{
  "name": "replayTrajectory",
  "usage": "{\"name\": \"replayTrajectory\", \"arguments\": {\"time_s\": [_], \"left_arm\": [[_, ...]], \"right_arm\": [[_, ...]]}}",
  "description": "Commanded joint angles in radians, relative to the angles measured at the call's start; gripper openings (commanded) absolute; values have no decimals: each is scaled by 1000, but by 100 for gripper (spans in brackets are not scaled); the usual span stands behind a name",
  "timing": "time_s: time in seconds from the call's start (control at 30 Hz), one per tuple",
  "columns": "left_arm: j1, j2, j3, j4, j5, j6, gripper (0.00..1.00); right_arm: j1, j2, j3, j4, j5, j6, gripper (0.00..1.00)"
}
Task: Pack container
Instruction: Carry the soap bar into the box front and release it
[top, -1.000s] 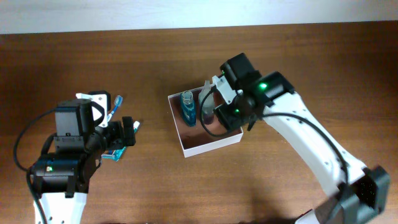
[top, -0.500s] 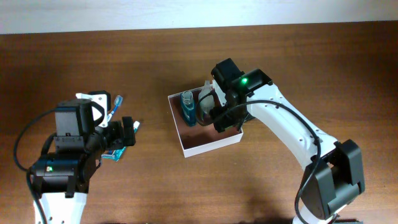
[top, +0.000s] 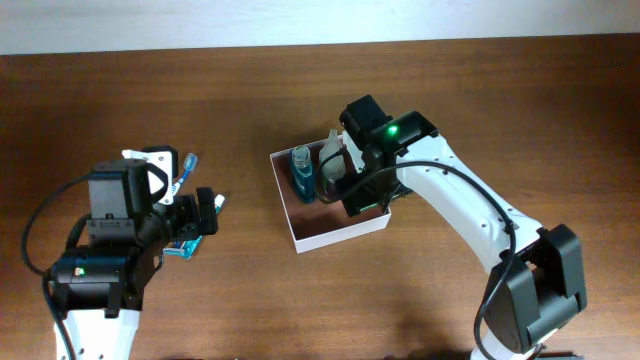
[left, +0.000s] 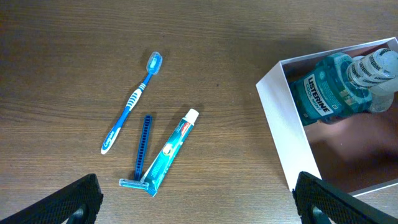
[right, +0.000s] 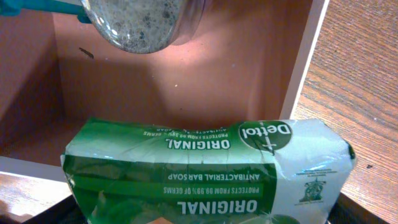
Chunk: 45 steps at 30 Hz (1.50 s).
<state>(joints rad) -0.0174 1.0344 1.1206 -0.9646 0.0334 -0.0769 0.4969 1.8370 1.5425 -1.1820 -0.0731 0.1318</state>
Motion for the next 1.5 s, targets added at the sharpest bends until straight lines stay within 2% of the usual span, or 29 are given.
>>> {"name": "replayTrajectory", "arguments": {"time_s": [0.0,0.77,0.83,0.87,1.07,1.17,1.37,1.47], "left_arm": [[1,1,17,2,-3,-13,99],[1,1,17,1,-4,-13,99],[1,0,17,1,-4,-13,99],[1,0,17,1,-4,-13,99],[1,1,17,1,-4,-13,99],[1,1,17,1,-4,-13,99],[1,1,17,1,-4,-13,100],[1,1,17,1,-4,-13,99]], "right_arm": [[34,5,8,0,-6,0,82],[54,90,-30,25,-6,8,83],[54,90,-30,29,-6,8,86],[54,90,-30,30,-6,8,91],[54,76,-20,23,-2,8,93],[53,8,3,18,35,18,93],[17,-193,24,27,303,196,93],[-68,-222,23,18,309,225,82]]}}
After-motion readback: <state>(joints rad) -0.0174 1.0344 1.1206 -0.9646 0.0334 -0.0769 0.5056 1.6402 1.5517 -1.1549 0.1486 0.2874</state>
